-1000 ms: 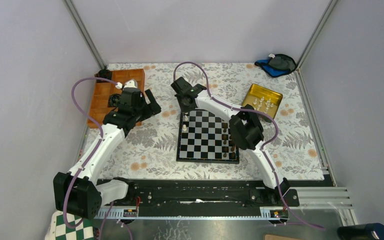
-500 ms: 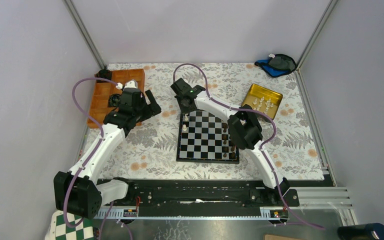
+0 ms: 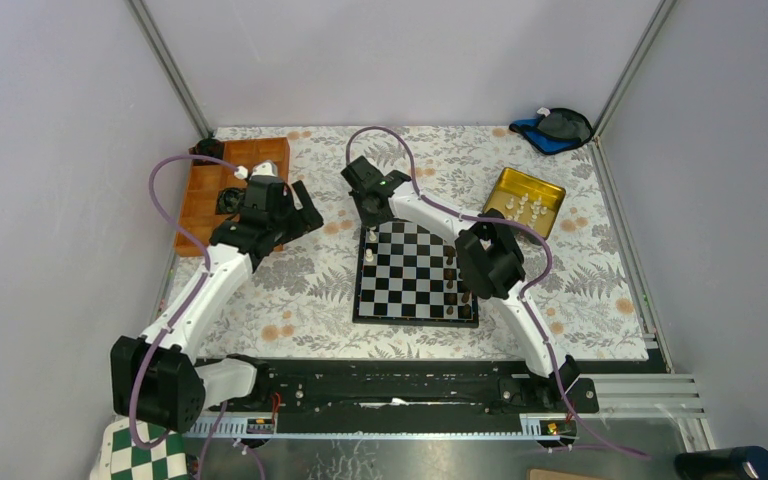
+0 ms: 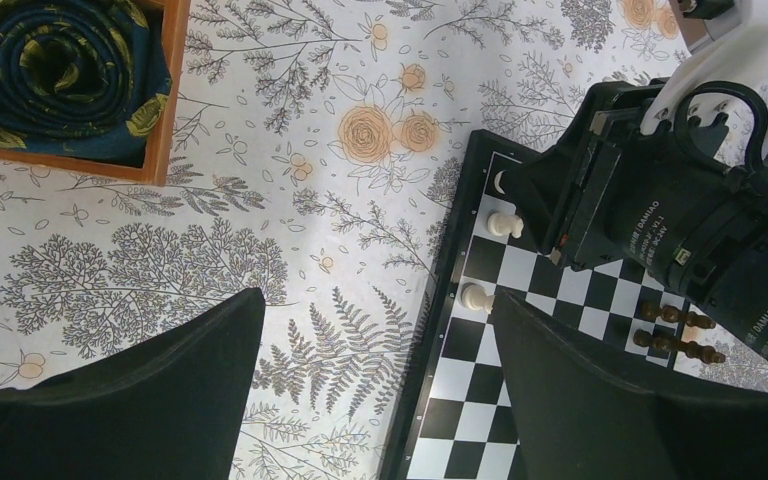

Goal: Set up the chess pieces on the board
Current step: Place the chess piece on the chessboard.

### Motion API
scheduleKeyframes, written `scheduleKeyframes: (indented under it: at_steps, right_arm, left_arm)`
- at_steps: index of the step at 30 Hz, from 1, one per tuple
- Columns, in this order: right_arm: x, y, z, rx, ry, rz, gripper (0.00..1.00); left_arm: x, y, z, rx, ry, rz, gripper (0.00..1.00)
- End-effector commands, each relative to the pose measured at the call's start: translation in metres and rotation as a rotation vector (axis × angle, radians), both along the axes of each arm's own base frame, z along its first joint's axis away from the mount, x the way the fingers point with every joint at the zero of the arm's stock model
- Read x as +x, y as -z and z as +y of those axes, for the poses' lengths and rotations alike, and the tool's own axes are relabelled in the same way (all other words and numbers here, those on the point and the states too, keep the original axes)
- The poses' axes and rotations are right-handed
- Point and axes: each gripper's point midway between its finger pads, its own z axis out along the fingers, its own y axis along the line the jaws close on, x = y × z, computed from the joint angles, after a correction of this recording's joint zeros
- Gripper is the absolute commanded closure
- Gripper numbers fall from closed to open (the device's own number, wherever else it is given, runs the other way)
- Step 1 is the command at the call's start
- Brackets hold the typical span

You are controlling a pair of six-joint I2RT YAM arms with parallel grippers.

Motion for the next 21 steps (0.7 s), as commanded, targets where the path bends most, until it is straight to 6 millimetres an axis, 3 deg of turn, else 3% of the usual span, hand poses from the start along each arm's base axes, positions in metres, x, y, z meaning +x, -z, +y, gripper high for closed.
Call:
scheduleKeyframes:
  at_steps: [1,14,21]
  right_arm:
    - [0.008,-0.013,0.012,0.031,-0.024,-0.038,0.72]
    - [0.013,-0.025,0.014,0.049,-0.031,-0.064,0.61]
    - [0.019,-0.053,0.014,0.074,-0.030,-0.117,0.59]
  left_arm:
    - [0.003,0.000,0.003,0.023,0.003,-0.003,0.09]
    - [0.008,-0.001,0.002,0.031,0.012,-0.006,0.09]
    - [0.011,-0.005,0.003,0.037,0.007,-0.016,0.09]
